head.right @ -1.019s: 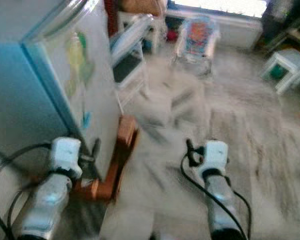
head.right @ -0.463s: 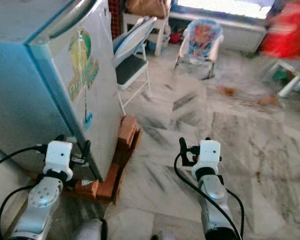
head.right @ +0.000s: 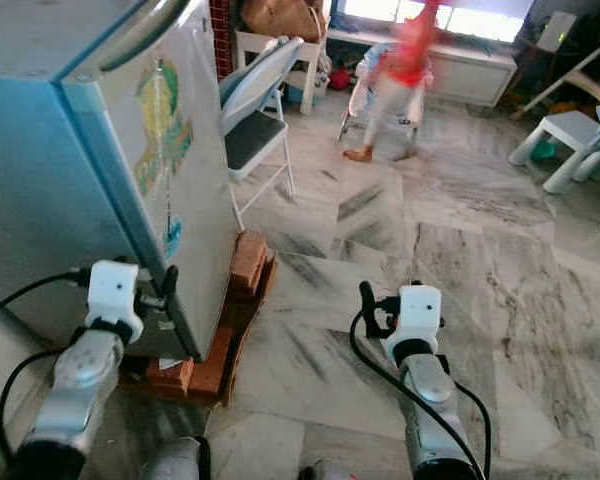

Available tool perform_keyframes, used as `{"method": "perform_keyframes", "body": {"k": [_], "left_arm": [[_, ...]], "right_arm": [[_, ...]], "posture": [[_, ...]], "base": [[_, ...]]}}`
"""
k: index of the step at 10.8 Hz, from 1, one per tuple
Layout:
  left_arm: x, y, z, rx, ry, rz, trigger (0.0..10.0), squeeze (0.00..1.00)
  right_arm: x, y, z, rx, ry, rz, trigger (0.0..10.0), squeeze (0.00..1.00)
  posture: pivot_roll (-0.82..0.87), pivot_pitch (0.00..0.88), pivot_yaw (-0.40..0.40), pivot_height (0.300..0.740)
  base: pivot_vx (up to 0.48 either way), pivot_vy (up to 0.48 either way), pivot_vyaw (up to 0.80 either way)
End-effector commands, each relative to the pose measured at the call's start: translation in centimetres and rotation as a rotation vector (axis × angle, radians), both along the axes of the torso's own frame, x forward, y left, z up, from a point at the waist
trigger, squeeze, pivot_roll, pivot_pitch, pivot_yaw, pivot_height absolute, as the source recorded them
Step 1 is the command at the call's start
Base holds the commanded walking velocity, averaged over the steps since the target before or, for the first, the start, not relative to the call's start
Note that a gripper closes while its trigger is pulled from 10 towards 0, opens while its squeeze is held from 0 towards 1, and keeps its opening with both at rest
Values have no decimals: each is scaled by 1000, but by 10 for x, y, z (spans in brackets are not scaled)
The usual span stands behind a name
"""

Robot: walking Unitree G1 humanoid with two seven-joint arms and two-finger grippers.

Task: Restocking fridge

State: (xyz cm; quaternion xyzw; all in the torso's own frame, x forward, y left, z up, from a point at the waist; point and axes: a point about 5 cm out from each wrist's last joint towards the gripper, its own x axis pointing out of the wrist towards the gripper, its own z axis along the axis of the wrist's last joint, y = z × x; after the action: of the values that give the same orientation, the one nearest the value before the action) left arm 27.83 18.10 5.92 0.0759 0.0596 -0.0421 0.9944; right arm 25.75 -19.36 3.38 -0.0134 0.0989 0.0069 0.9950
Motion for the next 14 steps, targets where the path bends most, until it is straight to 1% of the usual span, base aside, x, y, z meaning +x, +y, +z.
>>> {"method": "perform_keyframes", "body": {"k": [1,3,4,5,6,7,8,9,10,12,14], "left_arm": [[4,-2,-1,-27,16,0,10000,0],[15,-15,-1,-28,26,-42,10000,0],[20,-17,0,-27,26,-43,10000,0],[25,-14,1,-4,19,-14,10000,0],[29,-7,1,14,20,42,10000,0],[30,-2,1,25,26,58,10000,0],[30,1,-1,32,32,69,10000,0],[28,6,-3,50,37,76,10000,0],[27,8,-6,41,42,94,10000,0],[28,7,-7,55,45,92,10000,0],[31,7,-6,59,40,99,10000,0]], "right_arm": [[-2,-1,0,-23,17,25,10000,0],[-10,-8,-7,-33,74,59,10000,0],[-11,-10,-7,-32,81,58,10000,0],[-10,-9,-7,-33,85,60,10000,0],[-10,-7,-7,-29,85,62,10000,0],[-12,-3,-7,-30,91,92,10000,0],[-14,-3,-8,-28,97,97,10000,0],[-10,-8,-3,-49,58,72,10000,0],[-7,-4,-1,-42,54,77,10000,0],[-6,1,0,-41,47,98,10000,0],[-6,0,0,-41,49,94,10000,0]], "posture": [[107,68,-83,740],[95,71,-84,740],[90,72,-84,740],[81,73,-80,740],[81,73,-80,740],[73,72,-79,740],[73,72,-80,740],[74,71,-79,740],[75,72,-81,740],[78,71,-84,740],[76,70,-81,740]], "base": [[0,0,0],[0,0,0],[0,0,0],[0,0,0],[0,0,0],[0,0,0],[0,0,0],[0,0,0],[0,0,0],[0,0,0],[0,0,0]]}}
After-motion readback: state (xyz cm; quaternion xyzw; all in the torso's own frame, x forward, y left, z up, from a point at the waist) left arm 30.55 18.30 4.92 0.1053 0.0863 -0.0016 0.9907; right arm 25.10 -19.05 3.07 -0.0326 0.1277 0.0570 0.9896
